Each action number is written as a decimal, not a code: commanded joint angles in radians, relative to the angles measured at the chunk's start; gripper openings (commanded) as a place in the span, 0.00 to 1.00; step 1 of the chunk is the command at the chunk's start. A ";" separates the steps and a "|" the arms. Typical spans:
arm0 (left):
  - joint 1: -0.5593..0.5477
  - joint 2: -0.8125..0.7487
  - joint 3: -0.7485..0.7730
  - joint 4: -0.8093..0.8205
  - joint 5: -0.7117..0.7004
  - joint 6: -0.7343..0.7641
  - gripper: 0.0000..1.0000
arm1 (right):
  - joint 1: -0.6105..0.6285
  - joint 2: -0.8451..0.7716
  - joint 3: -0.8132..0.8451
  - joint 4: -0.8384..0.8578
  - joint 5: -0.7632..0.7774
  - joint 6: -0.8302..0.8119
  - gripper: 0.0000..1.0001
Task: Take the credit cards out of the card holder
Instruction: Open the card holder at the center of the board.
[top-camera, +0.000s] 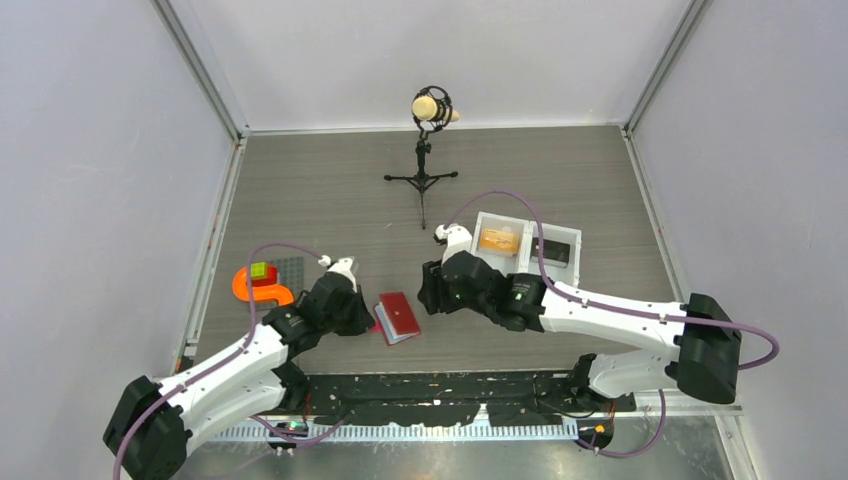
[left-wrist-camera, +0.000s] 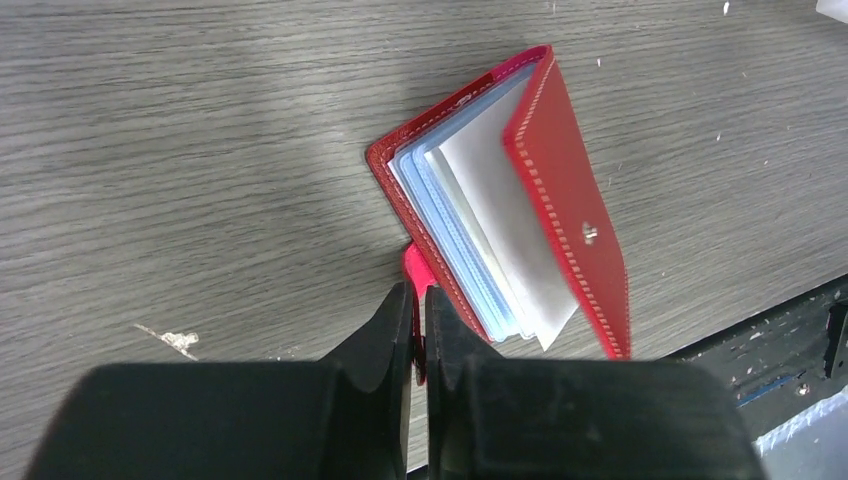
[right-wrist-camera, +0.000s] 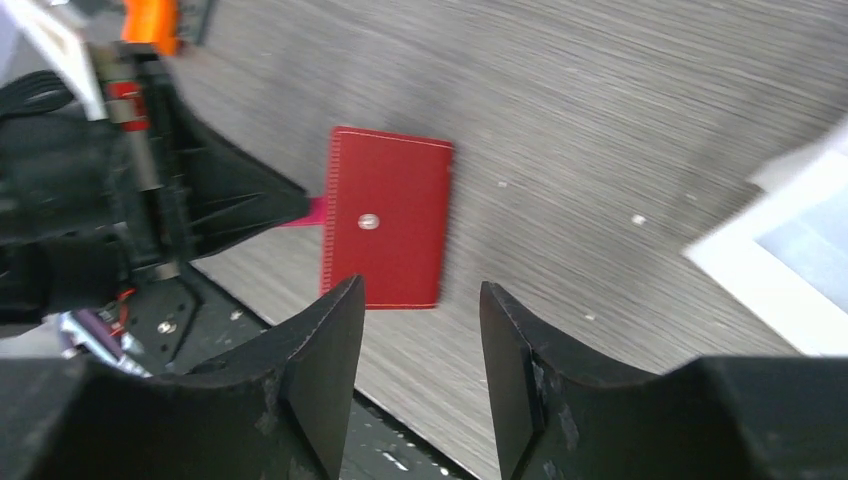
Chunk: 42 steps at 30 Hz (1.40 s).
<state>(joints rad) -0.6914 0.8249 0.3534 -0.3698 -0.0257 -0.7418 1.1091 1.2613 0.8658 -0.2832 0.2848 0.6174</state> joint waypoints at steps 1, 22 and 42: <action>0.004 -0.011 0.009 0.060 0.021 -0.006 0.01 | 0.047 0.026 0.060 0.139 -0.098 -0.032 0.52; 0.003 -0.158 0.017 0.061 0.115 -0.018 0.00 | 0.095 0.282 0.115 0.124 -0.002 -0.047 0.75; 0.003 -0.193 0.022 0.073 0.147 -0.044 0.00 | 0.095 0.350 0.109 0.129 -0.005 -0.045 0.77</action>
<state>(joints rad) -0.6914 0.6476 0.3531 -0.3340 0.1001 -0.7780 1.2007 1.5967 0.9524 -0.1730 0.2539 0.5770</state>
